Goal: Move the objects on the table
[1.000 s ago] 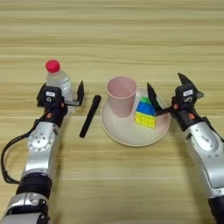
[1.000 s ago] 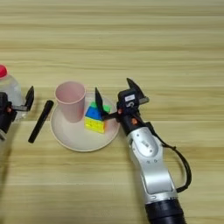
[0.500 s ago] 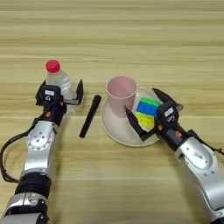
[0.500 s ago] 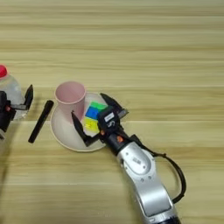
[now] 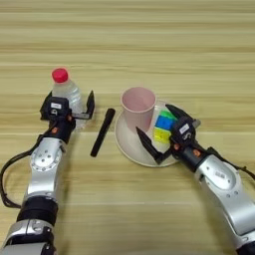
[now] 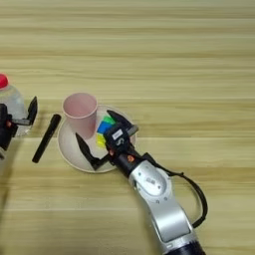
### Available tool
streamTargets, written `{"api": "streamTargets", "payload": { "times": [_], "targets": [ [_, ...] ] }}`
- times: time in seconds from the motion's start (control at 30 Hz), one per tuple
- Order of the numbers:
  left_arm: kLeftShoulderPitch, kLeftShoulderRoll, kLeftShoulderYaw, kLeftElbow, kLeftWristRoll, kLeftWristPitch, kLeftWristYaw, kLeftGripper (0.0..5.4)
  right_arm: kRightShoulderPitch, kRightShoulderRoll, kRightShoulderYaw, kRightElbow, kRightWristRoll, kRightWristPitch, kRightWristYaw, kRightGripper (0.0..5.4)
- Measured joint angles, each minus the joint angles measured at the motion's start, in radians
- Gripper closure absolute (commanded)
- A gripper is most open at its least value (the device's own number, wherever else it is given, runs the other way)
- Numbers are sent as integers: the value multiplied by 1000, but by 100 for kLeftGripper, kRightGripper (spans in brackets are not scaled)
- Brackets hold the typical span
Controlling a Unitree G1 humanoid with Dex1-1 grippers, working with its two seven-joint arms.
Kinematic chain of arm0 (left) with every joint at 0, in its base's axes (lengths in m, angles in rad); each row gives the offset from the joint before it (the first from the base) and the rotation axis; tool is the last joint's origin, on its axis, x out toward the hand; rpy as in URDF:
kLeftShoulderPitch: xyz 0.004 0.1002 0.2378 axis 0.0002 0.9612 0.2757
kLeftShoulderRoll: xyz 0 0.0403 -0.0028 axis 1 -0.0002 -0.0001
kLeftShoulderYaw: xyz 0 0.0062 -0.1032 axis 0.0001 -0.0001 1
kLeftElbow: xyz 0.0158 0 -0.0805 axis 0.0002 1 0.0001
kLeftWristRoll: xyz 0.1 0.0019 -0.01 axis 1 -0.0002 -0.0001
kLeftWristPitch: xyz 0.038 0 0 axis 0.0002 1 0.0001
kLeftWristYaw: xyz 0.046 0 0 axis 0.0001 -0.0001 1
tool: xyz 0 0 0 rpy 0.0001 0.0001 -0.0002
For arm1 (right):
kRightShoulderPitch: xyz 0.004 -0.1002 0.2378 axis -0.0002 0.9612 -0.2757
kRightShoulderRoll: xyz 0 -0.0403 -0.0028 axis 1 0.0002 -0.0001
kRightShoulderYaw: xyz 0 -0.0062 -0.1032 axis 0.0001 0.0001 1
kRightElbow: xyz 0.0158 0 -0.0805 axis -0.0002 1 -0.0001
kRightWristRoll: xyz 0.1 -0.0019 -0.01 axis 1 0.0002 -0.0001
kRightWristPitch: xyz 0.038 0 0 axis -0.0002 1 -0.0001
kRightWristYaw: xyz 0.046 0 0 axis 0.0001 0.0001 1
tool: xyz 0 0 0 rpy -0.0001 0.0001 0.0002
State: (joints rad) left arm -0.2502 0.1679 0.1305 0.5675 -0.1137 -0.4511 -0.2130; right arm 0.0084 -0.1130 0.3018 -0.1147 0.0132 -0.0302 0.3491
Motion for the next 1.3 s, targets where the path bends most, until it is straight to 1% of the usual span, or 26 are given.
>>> {"api": "streamTargets", "payload": {
  "times": [0.2,0.5,0.9,1.17,1.3],
  "targets": [
    [0,-1,-2,0,1,0,5,2,-31,8,-5,53,-4,0,-13,0],
    [0,-1,-12,0,2,0,14,2,-75,20,-1,115,2,-1,14,0],
    [0,-1,-16,0,2,0,15,2,-126,55,-1,176,2,-2,13,0],
    [0,-1,-16,1,2,0,16,2,-184,78,-26,271,8,-9,13,0],
    [0,-1,-16,1,2,0,16,2,-193,89,-27,290,8,-22,15,0]
  ]
}}
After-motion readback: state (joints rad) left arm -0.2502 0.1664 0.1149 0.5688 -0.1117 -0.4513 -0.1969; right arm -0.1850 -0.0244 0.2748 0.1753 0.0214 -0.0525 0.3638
